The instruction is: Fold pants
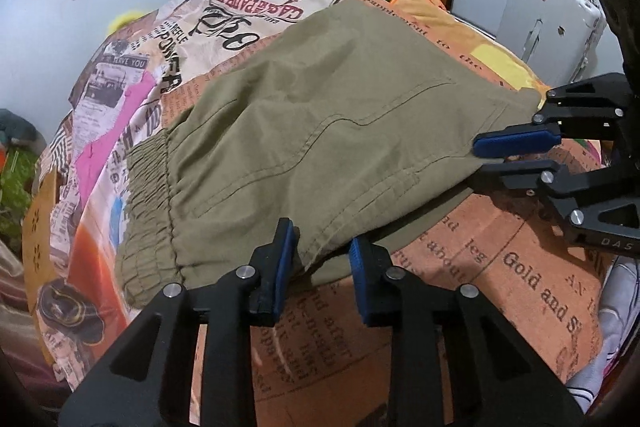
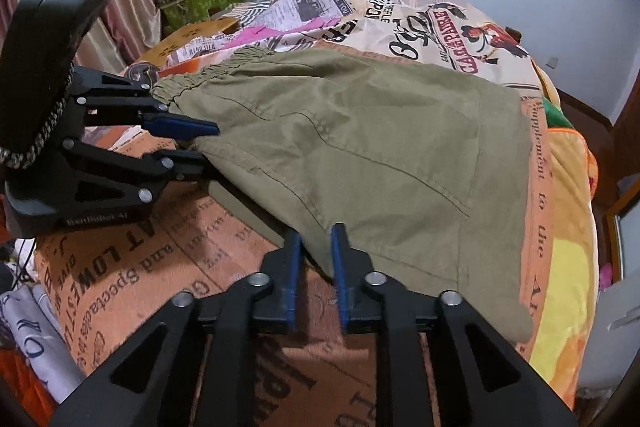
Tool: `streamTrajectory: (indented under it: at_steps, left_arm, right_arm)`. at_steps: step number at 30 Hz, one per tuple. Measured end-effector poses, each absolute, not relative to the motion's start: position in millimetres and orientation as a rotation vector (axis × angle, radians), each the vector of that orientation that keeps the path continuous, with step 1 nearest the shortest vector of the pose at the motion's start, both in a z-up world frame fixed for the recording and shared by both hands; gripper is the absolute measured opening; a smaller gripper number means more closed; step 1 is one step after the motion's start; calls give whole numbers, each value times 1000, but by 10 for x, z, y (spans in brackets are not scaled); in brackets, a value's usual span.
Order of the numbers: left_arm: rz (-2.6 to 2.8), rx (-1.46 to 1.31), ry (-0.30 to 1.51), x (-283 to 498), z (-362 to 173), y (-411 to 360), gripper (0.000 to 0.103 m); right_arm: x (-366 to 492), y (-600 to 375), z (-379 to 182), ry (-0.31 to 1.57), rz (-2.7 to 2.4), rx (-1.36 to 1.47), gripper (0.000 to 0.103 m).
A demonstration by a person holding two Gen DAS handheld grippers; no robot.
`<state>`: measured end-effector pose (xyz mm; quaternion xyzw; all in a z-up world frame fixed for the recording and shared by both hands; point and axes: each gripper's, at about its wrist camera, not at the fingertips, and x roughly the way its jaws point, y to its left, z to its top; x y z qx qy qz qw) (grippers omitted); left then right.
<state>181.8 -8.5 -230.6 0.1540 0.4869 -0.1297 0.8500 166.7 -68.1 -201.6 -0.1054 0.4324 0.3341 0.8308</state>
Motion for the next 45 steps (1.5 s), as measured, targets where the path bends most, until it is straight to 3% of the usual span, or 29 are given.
streamTrajectory:
  at_steps: [5, 9, 11, 13, 19, 26, 31, 37, 45]
  left_arm:
    - [-278, 216, 1013, 1684, -2101, 108, 38]
    - [-249, 156, 974, 1624, -1881, 319, 43]
    - [-218, 125, 949, 1652, -1788, 442, 53]
    - [-165, 106, 933, 1716, -1741, 566, 56]
    - [-78, -10, 1007, 1972, -1930, 862, 56]
    - [-48, 31, 1067, 1952, -2301, 906, 59]
    - [-41, -2, 1064, 1932, -2344, 1009, 70]
    - [-51, -66, 1074, 1927, -2432, 1075, 71]
    - [-28, -32, 1057, 1968, -2229, 1025, 71]
  right_arm:
    - [1603, -860, -1902, 903, 669, -179, 41]
    - [1619, -1084, -1797, 891, 618, -114, 42]
    - [1669, -1203, -1765, 890, 580, -72, 42]
    - [1737, -1300, -1754, 892, 547, -28, 42]
    - [1916, -1406, -1841, 927, 487, 91, 42]
    - [1980, -1248, -2265, 1068, 492, 2, 42]
    - [1954, -1432, -2293, 1064, 467, -29, 42]
    - [1908, -1702, -2361, 1087, 454, 88, 42]
    - [1938, -1553, -2215, 1071, 424, -24, 45]
